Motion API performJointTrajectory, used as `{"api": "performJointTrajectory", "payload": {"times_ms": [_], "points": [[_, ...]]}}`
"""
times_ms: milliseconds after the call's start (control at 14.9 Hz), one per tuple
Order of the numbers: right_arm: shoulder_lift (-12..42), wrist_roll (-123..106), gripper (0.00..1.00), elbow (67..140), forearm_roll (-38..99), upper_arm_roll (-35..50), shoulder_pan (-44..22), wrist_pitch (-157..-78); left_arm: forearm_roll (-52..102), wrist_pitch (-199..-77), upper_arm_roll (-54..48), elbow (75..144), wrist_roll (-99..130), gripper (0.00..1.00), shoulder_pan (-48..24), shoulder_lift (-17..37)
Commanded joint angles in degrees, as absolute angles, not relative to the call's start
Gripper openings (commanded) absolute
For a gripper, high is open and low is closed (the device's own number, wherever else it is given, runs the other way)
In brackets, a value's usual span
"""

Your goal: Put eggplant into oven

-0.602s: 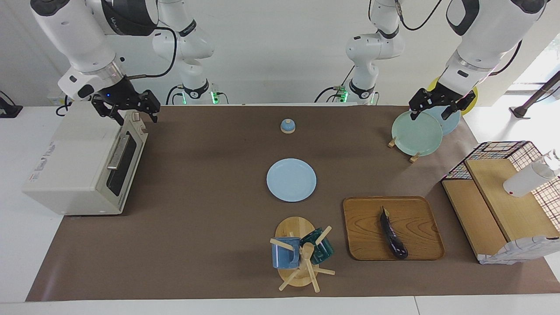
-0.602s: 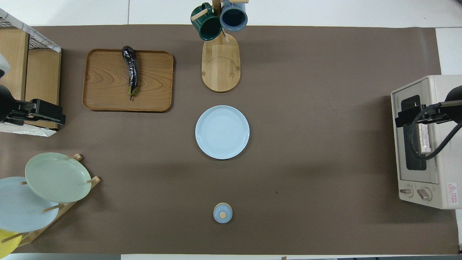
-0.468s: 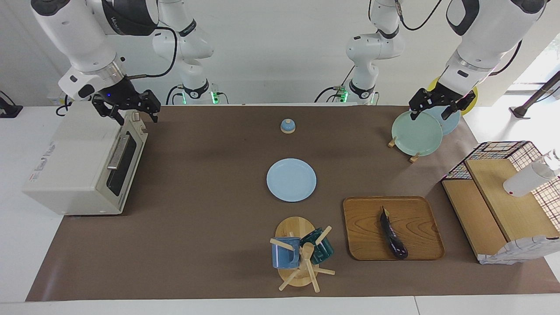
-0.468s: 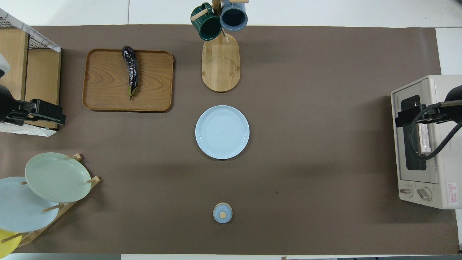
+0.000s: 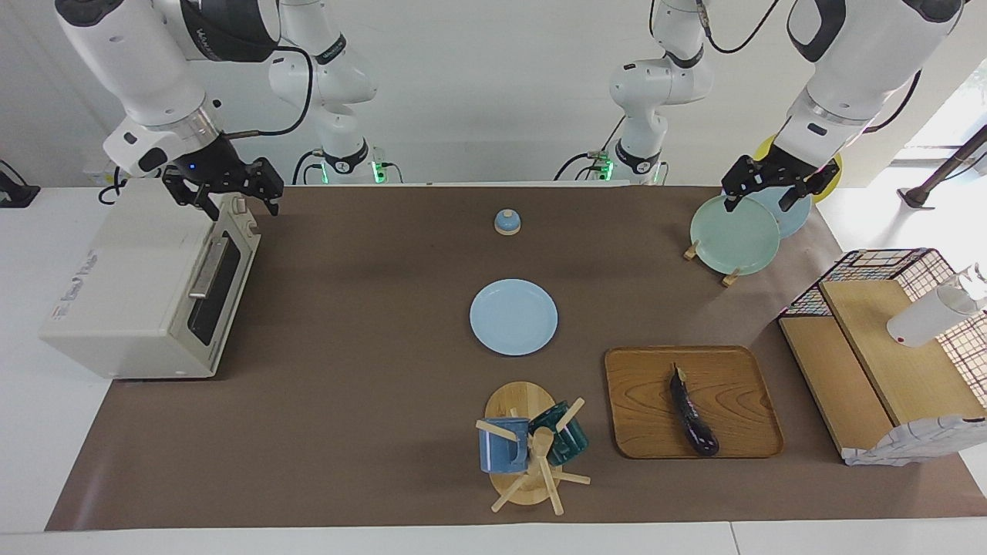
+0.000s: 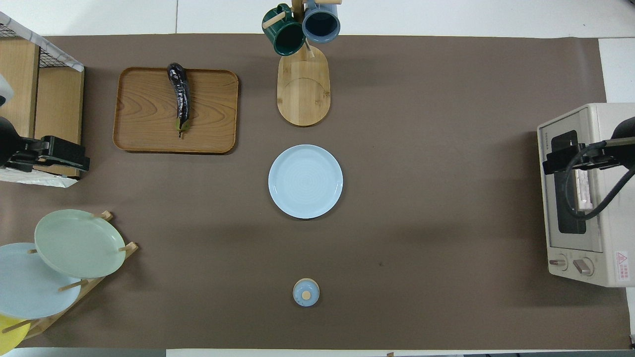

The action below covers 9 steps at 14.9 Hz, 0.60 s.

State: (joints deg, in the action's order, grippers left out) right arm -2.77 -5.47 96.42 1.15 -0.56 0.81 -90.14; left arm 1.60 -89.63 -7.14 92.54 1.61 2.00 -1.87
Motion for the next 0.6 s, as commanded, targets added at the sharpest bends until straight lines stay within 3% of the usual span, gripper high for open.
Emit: {"api": "performJointTrajectory", "payload": {"times_ms": [0, 134, 201, 268, 335, 401, 535], "points": [[-3.4, -4.7, 1.00, 96.3, 2.0, -0.7, 1.2, -90.2, 2.0, -96.0, -7.4, 94.6, 4.4, 1.00, 1.8, -1.9], [-3.7, -5.1, 1.00, 97.0, 2.2, -0.8, 1.2, -90.3, 2.1, -100.4, -7.7, 93.8, 4.6, 1.00, 0.7, 3.1], [-3.8, -5.4, 0.74, 97.6, 2.3, -0.8, 0.8, -91.7, 2.1, -102.5, -7.7, 93.0, 4.6, 1.00, -0.3, 6.0], [-4.0, -5.6, 0.31, 98.1, 2.3, -0.7, 0.5, -92.9, 2.0, -104.0, -7.7, 91.3, 4.6, 1.00, -0.8, 9.8], [-5.1, -5.8, 0.08, 100.4, 2.3, -0.7, 0.5, -94.1, 2.1, -105.2, -7.7, 89.1, 4.6, 1.00, -1.0, 13.7], [-6.3, -6.4, 0.00, 103.3, 2.2, -0.7, 0.6, -96.7, 2.1, -106.1, -7.7, 87.6, 4.5, 1.00, -1.1, 17.4], [-8.3, -12.6, 0.00, 108.0, 1.8, -1.1, 1.8, -99.9, 2.1, -111.3, -7.7, 85.2, 4.5, 1.00, -1.4, 24.0]]}}
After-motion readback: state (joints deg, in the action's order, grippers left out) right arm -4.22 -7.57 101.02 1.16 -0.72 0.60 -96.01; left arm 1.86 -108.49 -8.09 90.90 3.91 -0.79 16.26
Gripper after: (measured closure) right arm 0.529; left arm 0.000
